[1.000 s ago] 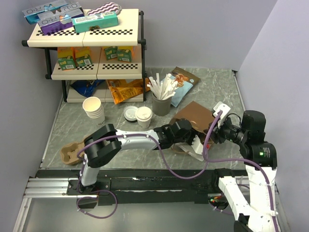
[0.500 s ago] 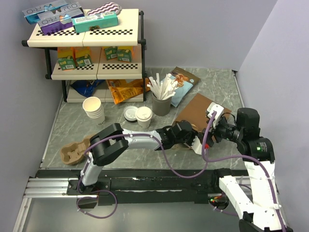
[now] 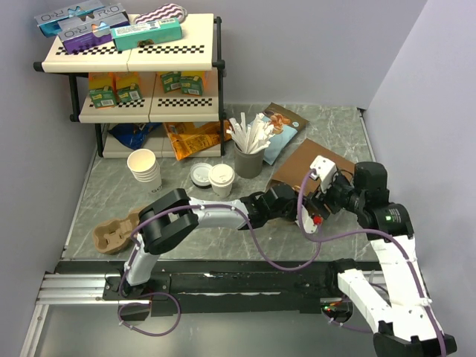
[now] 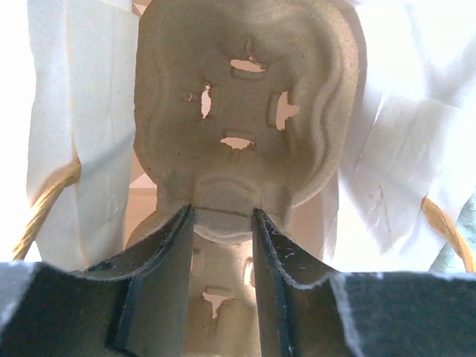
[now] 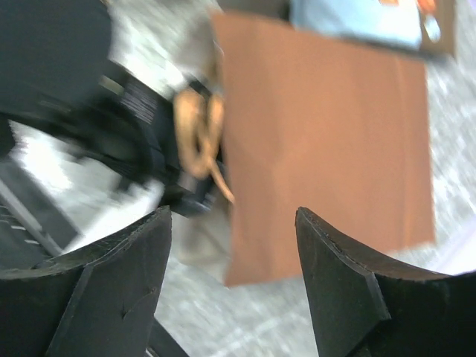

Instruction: Pack the takeout coffee

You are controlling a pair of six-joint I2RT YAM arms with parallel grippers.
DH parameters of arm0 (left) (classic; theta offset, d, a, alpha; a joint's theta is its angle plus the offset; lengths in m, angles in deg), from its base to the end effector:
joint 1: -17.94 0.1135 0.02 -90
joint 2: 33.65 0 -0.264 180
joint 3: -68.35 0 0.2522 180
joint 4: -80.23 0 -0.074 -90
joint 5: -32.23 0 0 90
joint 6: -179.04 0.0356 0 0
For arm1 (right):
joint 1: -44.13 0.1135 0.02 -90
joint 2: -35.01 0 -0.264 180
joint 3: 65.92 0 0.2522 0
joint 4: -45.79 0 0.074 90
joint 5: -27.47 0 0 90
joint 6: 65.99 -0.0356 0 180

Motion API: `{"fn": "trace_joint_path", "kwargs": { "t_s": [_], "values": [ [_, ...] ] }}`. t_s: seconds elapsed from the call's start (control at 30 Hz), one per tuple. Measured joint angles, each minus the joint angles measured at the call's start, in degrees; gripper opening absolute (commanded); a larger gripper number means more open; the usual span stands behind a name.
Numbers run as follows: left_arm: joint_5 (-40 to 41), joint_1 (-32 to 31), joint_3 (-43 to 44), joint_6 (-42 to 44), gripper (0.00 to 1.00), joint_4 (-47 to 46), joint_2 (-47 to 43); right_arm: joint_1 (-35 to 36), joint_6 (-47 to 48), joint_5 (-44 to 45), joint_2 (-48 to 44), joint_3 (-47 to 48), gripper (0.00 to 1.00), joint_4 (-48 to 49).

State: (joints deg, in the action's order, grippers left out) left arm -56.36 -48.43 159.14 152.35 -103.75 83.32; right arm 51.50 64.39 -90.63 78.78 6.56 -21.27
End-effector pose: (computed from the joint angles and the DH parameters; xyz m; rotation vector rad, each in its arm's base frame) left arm 0.1882 -0.4280 0.1961 1.7654 0.8471 -0.0110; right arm 0.1300 0.0337 0.3519 -1.1044 1.8541 0.2195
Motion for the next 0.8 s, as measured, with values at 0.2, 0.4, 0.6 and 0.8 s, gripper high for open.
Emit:
{"fn": "trace_joint_path", "kwargs": {
  "t_s": [0.2, 0.4, 0.6, 0.8],
  "values": [
    [0.0, 0.7, -2.8, -0.2, 0.01, -3.1, 0.0, 0.3, 1.6, 9.2, 0.4, -3.7, 0.74, 2.2],
    [1.2, 1.4, -8.4, -0.2, 0.01, -11.9, 2.2, 3.0, 2.8, 11.0, 0.8, -6.1, 0.75, 3.1],
    [2.8, 1.5, -12.6, -0.3, 0.01, -19.6, 3.5, 5.3, 3.7, 11.4, 1.8, -8.4, 0.76, 4.2],
    [6.1, 1.2, -16.7, -1.7, 0.01, -22.7, 2.2, 6.9, 3.4, 12.5, 3.3, -10.1, 0.77, 6.3]
  ]
}}
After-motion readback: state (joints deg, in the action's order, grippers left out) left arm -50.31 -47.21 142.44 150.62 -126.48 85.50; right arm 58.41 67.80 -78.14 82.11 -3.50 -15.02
